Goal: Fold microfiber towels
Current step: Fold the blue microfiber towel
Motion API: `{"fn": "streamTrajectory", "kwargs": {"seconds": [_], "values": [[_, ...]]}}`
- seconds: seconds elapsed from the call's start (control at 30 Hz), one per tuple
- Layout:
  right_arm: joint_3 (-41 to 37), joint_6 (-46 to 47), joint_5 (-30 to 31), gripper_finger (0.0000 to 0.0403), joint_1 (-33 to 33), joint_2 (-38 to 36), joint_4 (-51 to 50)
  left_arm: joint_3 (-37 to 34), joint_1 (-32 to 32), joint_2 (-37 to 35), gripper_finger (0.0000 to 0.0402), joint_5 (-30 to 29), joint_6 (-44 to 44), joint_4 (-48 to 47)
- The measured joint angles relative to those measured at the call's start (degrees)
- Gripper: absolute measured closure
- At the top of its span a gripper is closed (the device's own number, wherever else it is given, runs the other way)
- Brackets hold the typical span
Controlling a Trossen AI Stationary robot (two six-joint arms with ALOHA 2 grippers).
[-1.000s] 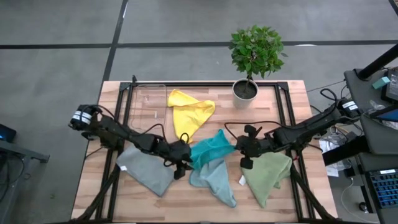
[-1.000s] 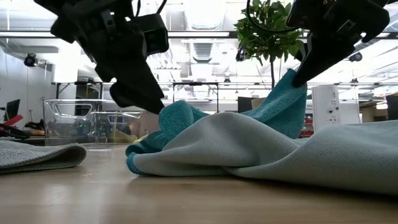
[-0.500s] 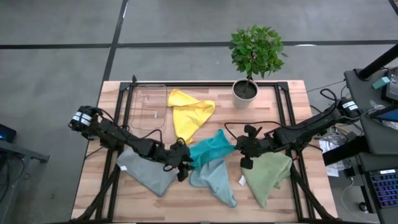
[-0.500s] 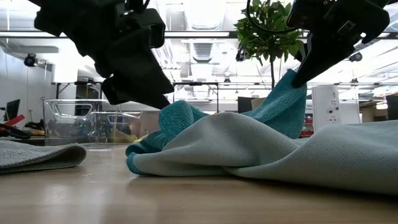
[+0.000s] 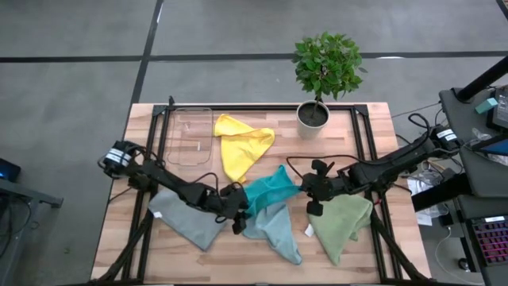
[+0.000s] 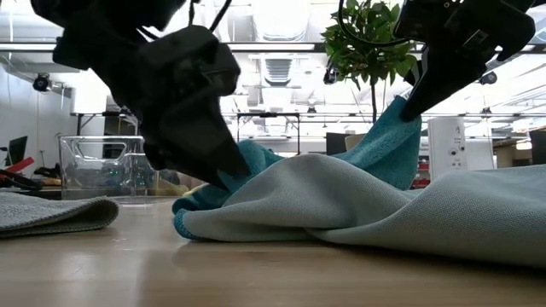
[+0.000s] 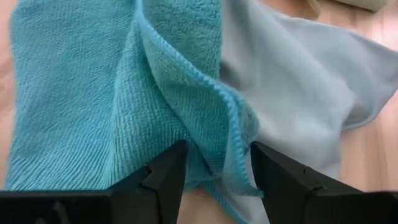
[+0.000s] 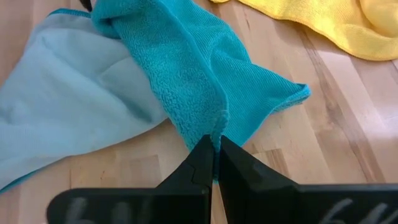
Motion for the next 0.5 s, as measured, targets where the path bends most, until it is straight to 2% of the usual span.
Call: {"fn": "streamTrajectory", "kwargs": {"seconds": [0.17, 0.37, 0.5], "values": [[0.0, 0.0, 0.0, 0.0394, 0.0, 0.0, 0.4, 0.5, -0.1, -1.0, 0.0283, 0.8, 2.1, -0.6], [0.0, -1.1, 0.0, 0.0394, 0.0, 0.0, 1.7, 0.5, -0.1, -2.1, 0.0386, 1.4, 3.4, -3.1], [0.3, -3.0, 0.0, 0.0394, 0.4, 0.0, 2.6, 1.2, -0.1, -3.7, 0.0399, 1.4, 5.1, -5.9]]}}
